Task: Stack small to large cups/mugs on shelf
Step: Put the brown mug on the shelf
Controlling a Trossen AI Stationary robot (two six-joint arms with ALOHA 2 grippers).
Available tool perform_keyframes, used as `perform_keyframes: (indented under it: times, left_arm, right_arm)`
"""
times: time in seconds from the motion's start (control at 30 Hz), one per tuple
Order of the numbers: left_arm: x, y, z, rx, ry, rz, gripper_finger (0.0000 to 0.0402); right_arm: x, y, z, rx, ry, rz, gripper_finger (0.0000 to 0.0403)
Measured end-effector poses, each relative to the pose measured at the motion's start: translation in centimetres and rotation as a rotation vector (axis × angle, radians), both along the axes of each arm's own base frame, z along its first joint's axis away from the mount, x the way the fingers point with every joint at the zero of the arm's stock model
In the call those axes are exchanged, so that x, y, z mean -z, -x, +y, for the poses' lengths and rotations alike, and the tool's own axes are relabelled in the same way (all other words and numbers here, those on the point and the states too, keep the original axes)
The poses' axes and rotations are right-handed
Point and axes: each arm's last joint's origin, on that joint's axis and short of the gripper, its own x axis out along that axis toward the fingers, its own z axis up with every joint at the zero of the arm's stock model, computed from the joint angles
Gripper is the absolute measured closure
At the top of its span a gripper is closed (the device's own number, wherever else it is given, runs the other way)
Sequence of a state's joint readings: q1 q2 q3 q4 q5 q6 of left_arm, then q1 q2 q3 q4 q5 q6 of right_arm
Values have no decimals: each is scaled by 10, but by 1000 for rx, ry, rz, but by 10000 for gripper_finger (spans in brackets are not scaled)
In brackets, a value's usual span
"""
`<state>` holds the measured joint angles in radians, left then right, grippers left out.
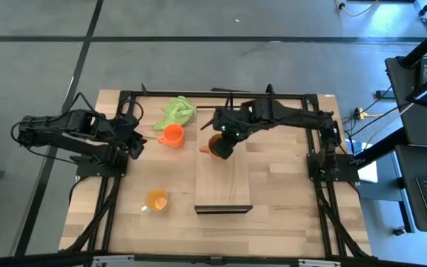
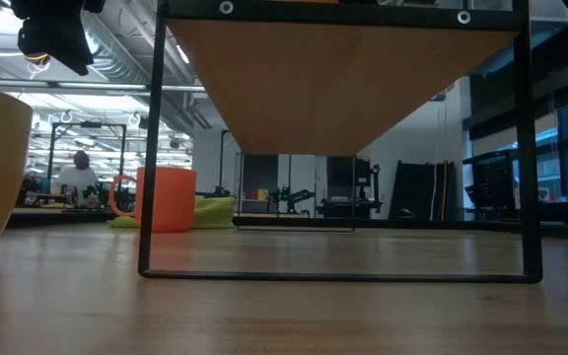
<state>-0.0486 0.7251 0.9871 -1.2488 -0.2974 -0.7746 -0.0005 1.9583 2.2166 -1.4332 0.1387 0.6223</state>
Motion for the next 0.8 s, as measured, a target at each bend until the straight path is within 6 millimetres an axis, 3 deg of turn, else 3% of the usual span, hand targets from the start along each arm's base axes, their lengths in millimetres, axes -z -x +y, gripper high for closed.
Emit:
perform_keyframes:
  times: [0.47,0.8]
  left_arm:
    - [0,0,0,0,0,1,273]
    - [0,0,0,-3,-4,0,273]
  right_arm:
    - [0,0,-24,-31,-37,0,366]
    - [8,2,-24,-70,-118,44,366]
